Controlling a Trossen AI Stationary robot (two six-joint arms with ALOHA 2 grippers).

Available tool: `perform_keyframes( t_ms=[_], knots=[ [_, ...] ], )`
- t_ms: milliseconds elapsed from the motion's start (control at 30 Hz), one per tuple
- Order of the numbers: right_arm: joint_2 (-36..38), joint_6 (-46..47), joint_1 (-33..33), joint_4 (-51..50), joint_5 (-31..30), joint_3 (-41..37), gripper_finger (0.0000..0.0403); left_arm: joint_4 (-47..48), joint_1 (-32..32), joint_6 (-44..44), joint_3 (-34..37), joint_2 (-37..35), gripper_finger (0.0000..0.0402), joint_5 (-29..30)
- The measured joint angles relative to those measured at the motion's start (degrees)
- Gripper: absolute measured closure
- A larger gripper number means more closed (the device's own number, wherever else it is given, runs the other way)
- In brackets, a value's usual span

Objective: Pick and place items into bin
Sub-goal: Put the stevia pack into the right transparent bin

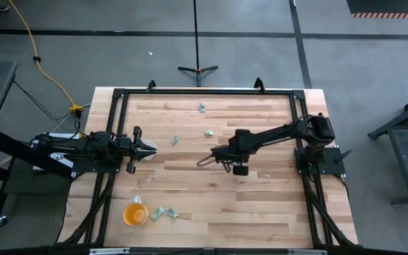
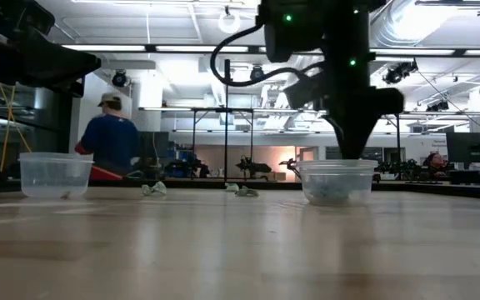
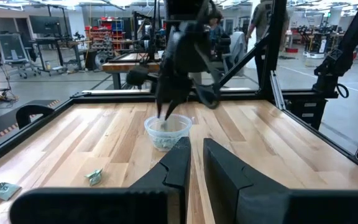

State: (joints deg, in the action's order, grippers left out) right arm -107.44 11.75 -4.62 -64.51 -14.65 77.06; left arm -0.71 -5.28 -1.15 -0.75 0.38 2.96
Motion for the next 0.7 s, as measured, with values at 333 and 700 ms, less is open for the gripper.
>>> perform_keyframes(
  t_ms=[333,700],
  knots=[
    [0.1,-11.9,2.1,10.1,1.3,6.1,0.0204,0.0,0.0,0.0,0.0,0.0,0.0321,0.0],
    [-0.5,-22.5,15.6,39.1,12.0,3.6,0.0218,0.0,0.0,0.0,0.0,0.0,0.0321,0.0]
  ],
)
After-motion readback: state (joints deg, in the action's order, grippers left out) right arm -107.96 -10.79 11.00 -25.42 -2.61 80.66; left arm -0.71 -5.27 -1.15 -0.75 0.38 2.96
